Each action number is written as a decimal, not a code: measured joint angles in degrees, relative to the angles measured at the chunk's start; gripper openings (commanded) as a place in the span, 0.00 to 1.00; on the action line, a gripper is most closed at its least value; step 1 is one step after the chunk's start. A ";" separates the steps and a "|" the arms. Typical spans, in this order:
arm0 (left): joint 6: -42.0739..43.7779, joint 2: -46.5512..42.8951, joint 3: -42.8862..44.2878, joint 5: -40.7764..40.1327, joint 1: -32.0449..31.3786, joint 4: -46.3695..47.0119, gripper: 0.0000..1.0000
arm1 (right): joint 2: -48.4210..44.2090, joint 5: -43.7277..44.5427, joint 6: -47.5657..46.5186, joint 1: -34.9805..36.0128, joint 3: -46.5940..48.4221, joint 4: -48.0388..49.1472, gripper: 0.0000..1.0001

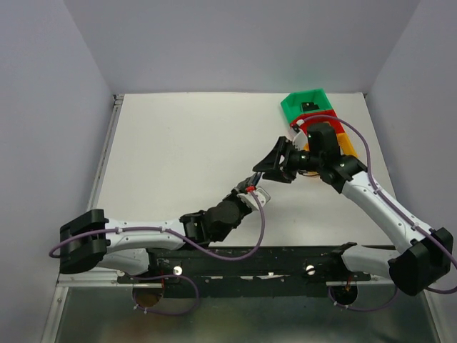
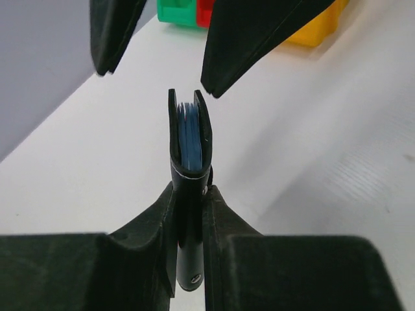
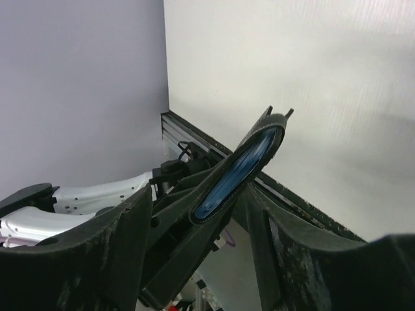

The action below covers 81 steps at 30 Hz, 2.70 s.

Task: Take the credit cards out of the card holder
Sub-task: Pick up the card holder from the center of the board, then open the card holder.

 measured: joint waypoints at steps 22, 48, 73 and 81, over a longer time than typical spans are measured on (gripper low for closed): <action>-37.57 -35.67 -8.85 42.86 26.47 -9.92 0.00 | -21.46 21.94 -27.21 8.26 -5.20 6.73 0.67; -75.80 -21.16 -8.68 86.29 46.95 29.09 0.06 | -19.43 -0.31 -26.99 11.91 -13.99 29.97 0.85; -79.71 -19.45 -7.85 88.78 47.01 34.73 0.65 | -9.14 -15.47 -11.47 11.96 -13.81 48.04 0.09; -74.12 -23.69 -7.61 88.63 47.01 27.89 0.63 | -9.14 -15.89 -10.75 11.96 -12.94 45.75 0.00</action>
